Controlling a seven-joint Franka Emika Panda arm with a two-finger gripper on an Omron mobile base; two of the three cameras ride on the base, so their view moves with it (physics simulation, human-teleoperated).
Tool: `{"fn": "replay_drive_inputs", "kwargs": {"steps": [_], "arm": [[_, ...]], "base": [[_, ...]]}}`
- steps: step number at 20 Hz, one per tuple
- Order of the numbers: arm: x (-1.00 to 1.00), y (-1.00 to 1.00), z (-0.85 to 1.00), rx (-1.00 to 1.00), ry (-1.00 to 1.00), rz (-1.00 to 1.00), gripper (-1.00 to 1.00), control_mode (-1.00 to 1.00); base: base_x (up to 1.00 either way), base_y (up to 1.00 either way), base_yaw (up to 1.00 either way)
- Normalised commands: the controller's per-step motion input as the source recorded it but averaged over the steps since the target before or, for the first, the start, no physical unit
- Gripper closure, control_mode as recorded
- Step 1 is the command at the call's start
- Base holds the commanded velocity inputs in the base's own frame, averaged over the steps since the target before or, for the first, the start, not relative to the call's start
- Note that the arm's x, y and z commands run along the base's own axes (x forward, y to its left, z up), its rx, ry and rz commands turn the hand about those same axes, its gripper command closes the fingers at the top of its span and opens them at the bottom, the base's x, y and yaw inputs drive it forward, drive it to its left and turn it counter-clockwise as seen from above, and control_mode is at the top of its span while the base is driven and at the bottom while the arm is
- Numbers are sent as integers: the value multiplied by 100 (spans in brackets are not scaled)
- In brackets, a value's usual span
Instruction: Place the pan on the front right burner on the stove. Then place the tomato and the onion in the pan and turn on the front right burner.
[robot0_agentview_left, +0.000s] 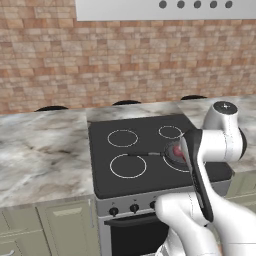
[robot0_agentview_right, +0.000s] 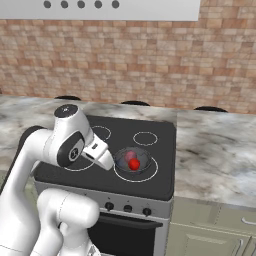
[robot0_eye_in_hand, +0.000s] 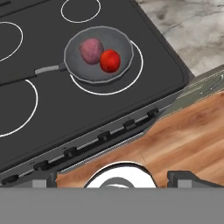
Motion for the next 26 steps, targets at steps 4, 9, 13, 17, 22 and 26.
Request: {"fn": "replay_drive_inputs", "kwargs": {"steps": [4,9,13,17,22,26], "arm": [[0,0,0,0,0,0,-100,100],[0,0,0,0,0,0,-100,100],[0,0,0,0,0,0,-100,100],[0,0,0,0,0,0,-100,100],[0,0,0,0,0,0,-100,100],[0,0,0,0,0,0,-100,100]], "base": [[-16,13,0],[-45,6,0],[-67,0,0],[-42,4,0],[-6,38,0],[0,62,-3]]}}
